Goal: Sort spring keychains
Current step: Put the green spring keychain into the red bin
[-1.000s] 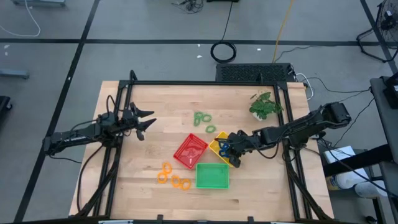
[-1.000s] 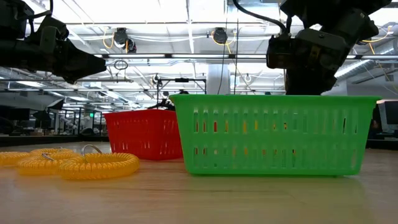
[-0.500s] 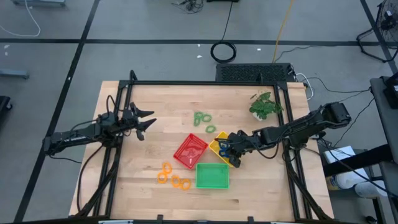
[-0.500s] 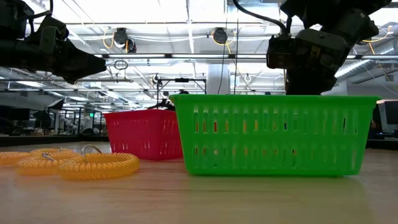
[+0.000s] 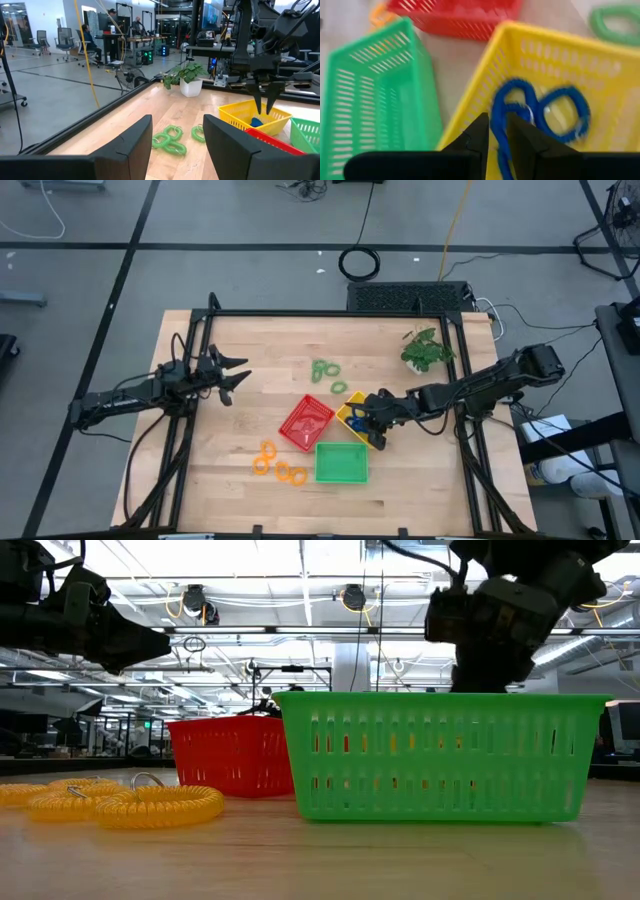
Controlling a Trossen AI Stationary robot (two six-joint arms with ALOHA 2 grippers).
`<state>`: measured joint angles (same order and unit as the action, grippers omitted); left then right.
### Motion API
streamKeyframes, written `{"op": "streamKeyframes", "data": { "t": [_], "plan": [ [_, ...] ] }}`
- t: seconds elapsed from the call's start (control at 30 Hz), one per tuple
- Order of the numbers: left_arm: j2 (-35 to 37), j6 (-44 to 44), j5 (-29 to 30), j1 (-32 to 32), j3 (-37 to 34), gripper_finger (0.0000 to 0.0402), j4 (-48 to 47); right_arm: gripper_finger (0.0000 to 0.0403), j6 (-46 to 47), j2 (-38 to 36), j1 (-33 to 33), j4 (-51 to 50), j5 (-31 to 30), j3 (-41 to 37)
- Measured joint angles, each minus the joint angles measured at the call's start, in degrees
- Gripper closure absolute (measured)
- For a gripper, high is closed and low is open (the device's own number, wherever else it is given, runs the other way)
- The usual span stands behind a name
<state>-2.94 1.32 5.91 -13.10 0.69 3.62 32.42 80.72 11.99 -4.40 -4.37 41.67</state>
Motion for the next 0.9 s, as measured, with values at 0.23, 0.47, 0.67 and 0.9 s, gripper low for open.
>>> {"op": "streamKeyframes", "data": {
  "t": [0.23,0.47,0.67,0.9],
  "plan": [
    [0.0,0.0,0.0,0.0,0.0,0.0218,0.0,0.0346,-6.0,-2.3,0.0,7.0,0.1,0.0],
    [0.0,0.0,0.0,0.0,0.0,0.0217,0.0,0.0346,-10.1,-5.3,0.2,9.7,0.1,0.0],
    [0.0,0.0,0.0,0.0,0.0,0.0217,0.0,0.0346,-13.3,-8.5,0.4,8.7,0.0,0.0],
    [0.0,0.0,0.0,0.0,0.0,0.0217,-0.3,0.0346,-16.2,-13.9,0.5,7.3,0.0,0.0]
  ]
}}
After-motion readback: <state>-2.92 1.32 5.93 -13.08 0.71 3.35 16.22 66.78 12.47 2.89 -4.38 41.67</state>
